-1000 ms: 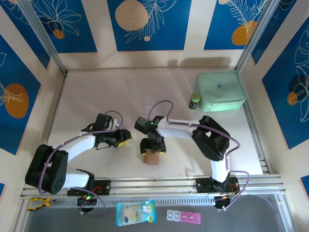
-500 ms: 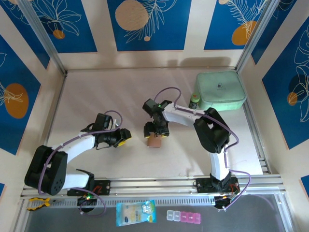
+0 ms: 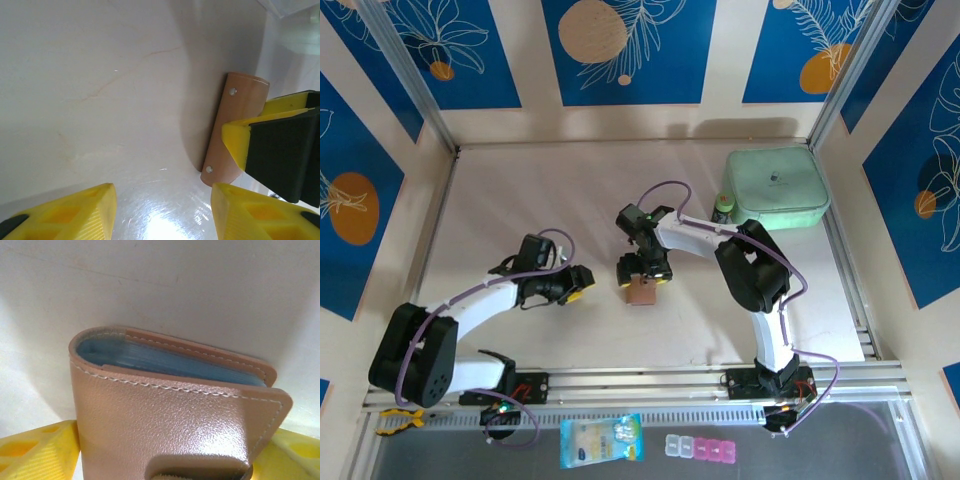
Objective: Take the credit cards out of the card holder
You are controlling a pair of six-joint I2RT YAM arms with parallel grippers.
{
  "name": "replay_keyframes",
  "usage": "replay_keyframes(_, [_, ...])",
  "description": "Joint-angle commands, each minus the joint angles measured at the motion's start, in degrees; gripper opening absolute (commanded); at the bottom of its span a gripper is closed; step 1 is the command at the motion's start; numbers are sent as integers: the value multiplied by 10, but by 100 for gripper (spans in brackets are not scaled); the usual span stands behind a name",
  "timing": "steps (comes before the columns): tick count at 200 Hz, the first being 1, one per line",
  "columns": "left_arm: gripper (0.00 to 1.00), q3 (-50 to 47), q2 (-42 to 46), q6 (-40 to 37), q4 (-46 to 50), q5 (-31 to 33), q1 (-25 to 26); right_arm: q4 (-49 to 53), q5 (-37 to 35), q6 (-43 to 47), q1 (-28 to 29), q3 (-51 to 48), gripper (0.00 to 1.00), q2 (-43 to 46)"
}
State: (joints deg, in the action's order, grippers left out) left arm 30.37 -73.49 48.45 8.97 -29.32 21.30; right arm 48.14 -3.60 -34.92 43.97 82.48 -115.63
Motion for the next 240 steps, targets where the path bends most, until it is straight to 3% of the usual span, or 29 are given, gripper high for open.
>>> replay_keyframes(1, [53, 16, -4, 16, -18, 8, 19, 17, 5, -2, 2, -2, 84, 46])
replay_keyframes(55, [47, 44, -39, 40, -64, 19, 66, 0, 21, -23, -13, -59, 81, 129])
replay_keyframes(105, [26, 74, -104, 57, -135, -10, 93, -51, 47, -54, -28, -137, 67, 188])
replay_keyframes(132, [14, 81, -133, 74, -176, -24, 106, -41, 39, -57, -32, -136, 59, 183])
replay_keyframes(168, [5, 88, -173, 87, -213, -43, 113, -33, 14, -51, -29, -123, 50, 153])
replay_keyframes(240, [0, 83, -209, 100, -232, -50, 115, -3, -15, -32, -7, -57, 43, 88])
